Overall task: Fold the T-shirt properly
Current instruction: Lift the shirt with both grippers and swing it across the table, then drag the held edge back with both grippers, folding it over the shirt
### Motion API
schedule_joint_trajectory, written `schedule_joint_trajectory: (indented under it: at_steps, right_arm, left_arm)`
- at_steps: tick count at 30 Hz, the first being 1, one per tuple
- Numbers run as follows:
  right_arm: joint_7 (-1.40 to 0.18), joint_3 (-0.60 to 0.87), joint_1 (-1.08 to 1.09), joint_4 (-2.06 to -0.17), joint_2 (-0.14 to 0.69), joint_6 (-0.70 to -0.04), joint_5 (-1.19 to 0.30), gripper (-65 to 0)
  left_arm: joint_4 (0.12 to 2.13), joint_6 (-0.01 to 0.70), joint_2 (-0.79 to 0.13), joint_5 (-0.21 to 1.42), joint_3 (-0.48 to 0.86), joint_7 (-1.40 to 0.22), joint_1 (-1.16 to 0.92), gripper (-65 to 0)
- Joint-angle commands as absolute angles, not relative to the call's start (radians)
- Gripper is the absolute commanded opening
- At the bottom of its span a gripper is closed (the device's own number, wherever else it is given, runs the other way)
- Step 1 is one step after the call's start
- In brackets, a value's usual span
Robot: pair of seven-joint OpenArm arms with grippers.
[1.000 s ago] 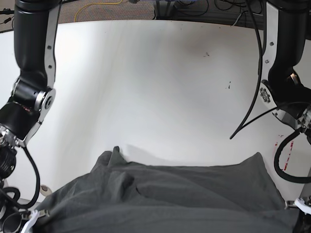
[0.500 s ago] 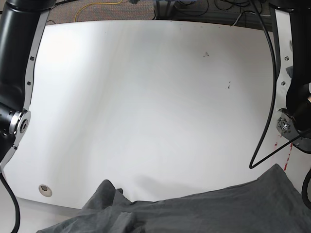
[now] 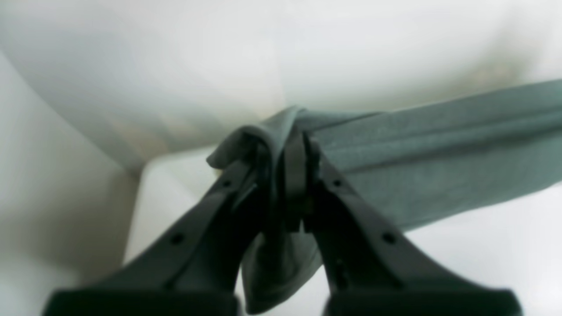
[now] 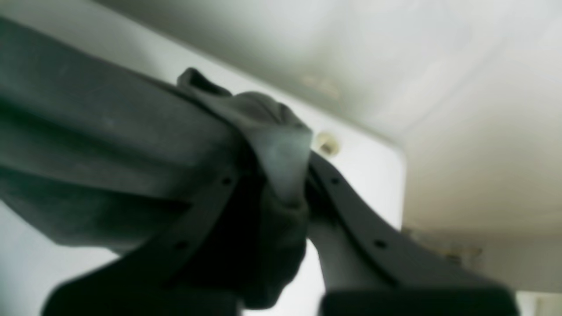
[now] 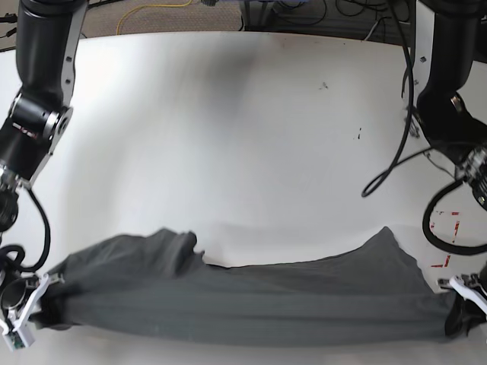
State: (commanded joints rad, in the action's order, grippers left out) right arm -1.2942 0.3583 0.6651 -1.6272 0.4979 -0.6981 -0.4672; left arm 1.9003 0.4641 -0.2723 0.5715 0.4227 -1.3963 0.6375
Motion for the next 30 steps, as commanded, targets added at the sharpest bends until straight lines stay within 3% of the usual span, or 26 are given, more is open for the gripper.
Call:
schedule_joint_trajectory:
  at_steps: [5,15,23,30]
  right_arm:
    - [-1.294,0.441,0.430,-1.707,0.446,-0.698,-0.467,-65.0]
    - [-1.294,0.455,0.085,-1.819,0.354,-0.698,-0.467,-65.0]
    - [-1.291,0.466,-0.054,-1.830,0.325,-0.698,-0.467,-65.0]
    - [-1.291,0.573,-0.136,-1.828,0.289,-0.698,-0.466,-65.0]
  left_arm:
    - [1.933,0.464,-0.272,0.621,0.476,-1.396,0.415,-64.3]
    - [1.939,0.464,-0.325,0.760,0.572,-1.396,0.035,-64.4]
    - [1.939,0.464,-0.331,0.780,0.659,-1.396,-0.142,-64.4]
    - [1.939,0.464,-0.400,0.782,0.691,-1.396,-0.271,-64.4]
